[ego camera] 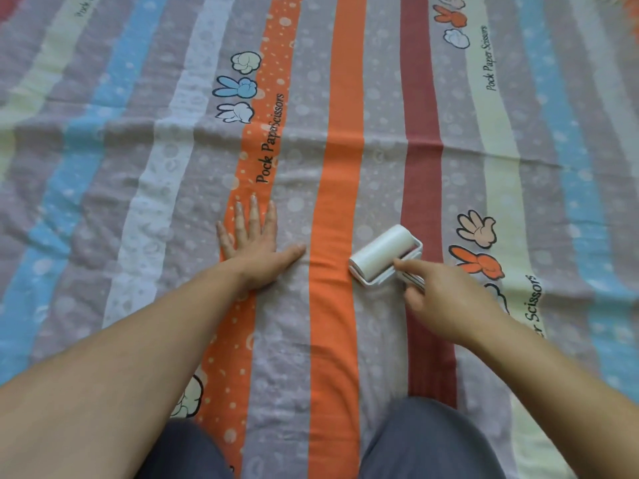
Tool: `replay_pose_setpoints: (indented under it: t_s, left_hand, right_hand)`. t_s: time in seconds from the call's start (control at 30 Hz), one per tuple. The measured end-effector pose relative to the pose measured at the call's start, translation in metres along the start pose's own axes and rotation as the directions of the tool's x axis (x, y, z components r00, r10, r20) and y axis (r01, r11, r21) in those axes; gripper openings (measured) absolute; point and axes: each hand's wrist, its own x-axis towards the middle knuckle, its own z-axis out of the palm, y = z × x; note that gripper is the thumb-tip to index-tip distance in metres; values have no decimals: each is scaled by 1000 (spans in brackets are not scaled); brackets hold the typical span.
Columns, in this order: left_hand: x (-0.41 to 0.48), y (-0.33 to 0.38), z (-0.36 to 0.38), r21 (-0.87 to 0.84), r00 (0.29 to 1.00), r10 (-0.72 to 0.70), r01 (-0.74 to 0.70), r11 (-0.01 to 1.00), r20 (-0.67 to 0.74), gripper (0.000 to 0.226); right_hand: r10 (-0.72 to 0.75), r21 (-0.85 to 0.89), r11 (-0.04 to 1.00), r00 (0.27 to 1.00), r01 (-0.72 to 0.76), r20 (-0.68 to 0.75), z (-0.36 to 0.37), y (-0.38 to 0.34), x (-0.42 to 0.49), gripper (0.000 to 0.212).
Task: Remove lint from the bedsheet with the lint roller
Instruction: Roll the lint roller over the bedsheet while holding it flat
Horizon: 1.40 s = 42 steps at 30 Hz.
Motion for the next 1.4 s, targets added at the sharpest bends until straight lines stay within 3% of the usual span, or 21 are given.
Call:
replay_pose_setpoints:
  t_s: [0.3,0.43,0.53,0.67,0.83,1.13,1.4]
  left_hand:
    - [4,-31,-20,170,997,62,-53,984,-51,102]
    - [10,-59,-35,185,993,20,2,983,-114,108]
    - [17,-70,-40,153,994,6,10,988,-106,115]
    - [27,-78,-39,118,995,-20,32,992,-97,129]
    - [36,-83,-33,93,997,1,7,996,-82,130]
    - [35,-71,-57,137,999,-3,-4,991,53,134]
    - [29,-65,-64,128,999,3,-8,992,41,130]
  right_hand:
    - [98,-97,992,973,-79,210,-61,9,-31,38]
    - [50,-35,998,996,-48,68,-81,-41,-9,36]
    - [-46,114,992,993,58,-105,-61,-91,47,40]
    - [-89,212,968,977,131,-195,-27,-153,124,44]
    - [2,229,973,986,37,-167,8,-162,153,47]
    - [96,65,993,995,-94,-38,13,-116,66,50]
    - [208,-35,978,973,-206,95,-2,-92,15,50]
